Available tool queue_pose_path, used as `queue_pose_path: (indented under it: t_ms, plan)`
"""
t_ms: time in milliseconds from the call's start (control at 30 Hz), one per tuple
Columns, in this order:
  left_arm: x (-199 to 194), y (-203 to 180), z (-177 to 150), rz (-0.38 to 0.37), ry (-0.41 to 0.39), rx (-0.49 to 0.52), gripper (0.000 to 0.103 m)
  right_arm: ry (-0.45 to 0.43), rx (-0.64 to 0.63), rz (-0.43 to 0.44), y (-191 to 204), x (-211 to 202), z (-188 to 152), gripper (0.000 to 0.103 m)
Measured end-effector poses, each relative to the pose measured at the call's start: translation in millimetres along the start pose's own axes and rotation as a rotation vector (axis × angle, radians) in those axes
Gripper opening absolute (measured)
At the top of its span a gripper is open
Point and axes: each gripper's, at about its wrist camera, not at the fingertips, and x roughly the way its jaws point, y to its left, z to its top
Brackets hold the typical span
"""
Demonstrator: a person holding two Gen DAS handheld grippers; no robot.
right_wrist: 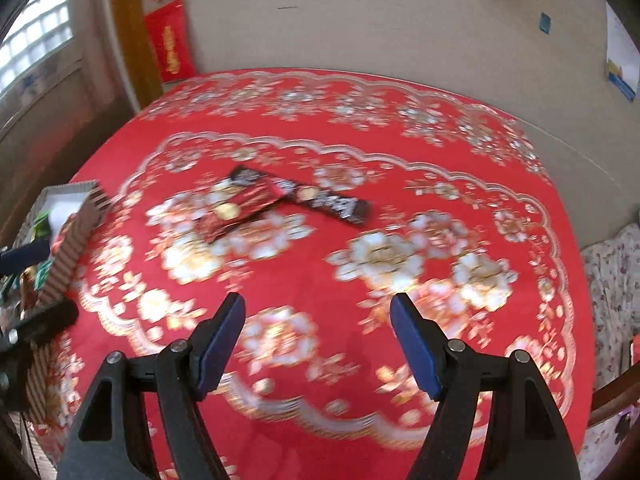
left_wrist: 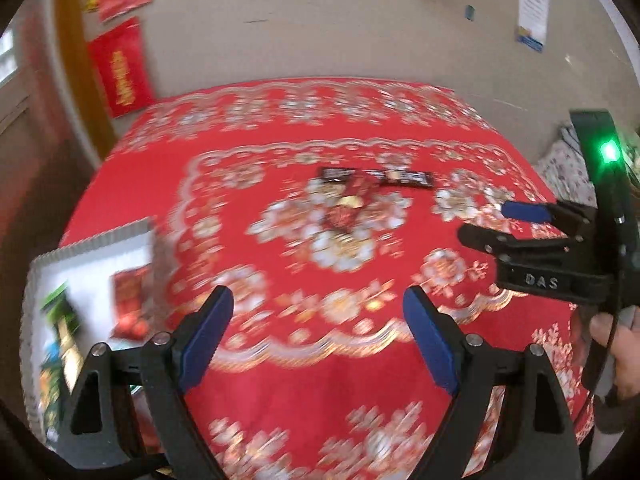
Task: Organize snacks
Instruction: 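Move both tools back toward the Nescafe stick and red candy, then grasp the red wrapped candy with the left tool while the right tool grasps the Nescafe stick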
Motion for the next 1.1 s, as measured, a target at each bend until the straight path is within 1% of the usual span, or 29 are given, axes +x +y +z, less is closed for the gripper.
queue_pose_path:
  t_ms: [67,167,267,333,500,567,700,833,867,900,933,967,1033,1067,1100]
  plan:
    - [16,-13,11,-0.013,0.011,0.027,0.087,0.013,0.013,-0.006,-12,7,5,0.075]
    - [43,-23,28,-0.048,0.035,0.041,0.087,0.020,0.030,-0.001,-26,14,9,0.075]
    - [71,-24,41,-0.073,0.075,0.036,0.087,0.015,0.032,0.015,-34,19,14,0.075]
    - [88,-24,48,-0.071,0.102,0.038,0.087,0.008,0.022,0.020,-36,23,20,0.075]
    - [116,-16,57,-0.102,0.131,-0.008,0.087,0.008,-0.019,0.014,-37,37,34,0.075]
    - [123,-13,60,-0.100,0.138,-0.020,0.087,0.014,-0.021,0.013,-39,41,37,0.075]
    - [131,-14,63,-0.092,0.132,-0.010,0.086,0.016,-0.021,0.021,-40,45,38,0.075]
    - [133,-16,66,-0.062,0.128,0.012,0.065,0.020,-0.033,0.037,-39,50,41,0.075]
    - [134,-15,66,-0.055,0.127,0.021,0.061,0.019,-0.040,0.040,-38,51,43,0.075]
    - [134,-14,67,-0.049,0.125,0.027,0.054,0.013,-0.052,0.040,-35,52,46,0.075]
    - [133,-13,66,-0.037,0.122,0.033,0.050,0.006,-0.066,0.040,-33,53,48,0.075]
    - [133,-12,66,-0.019,0.121,0.040,0.040,-0.004,-0.094,0.046,-29,55,52,0.075]
    - [131,-6,65,-0.006,0.117,0.042,0.029,-0.011,-0.158,0.050,-22,60,59,0.075]
    - [130,-2,64,-0.016,0.118,0.032,0.029,-0.015,-0.194,0.043,-17,64,63,0.075]
    - [129,1,63,-0.007,0.121,0.026,0.028,-0.019,-0.220,0.045,-13,67,66,0.075]
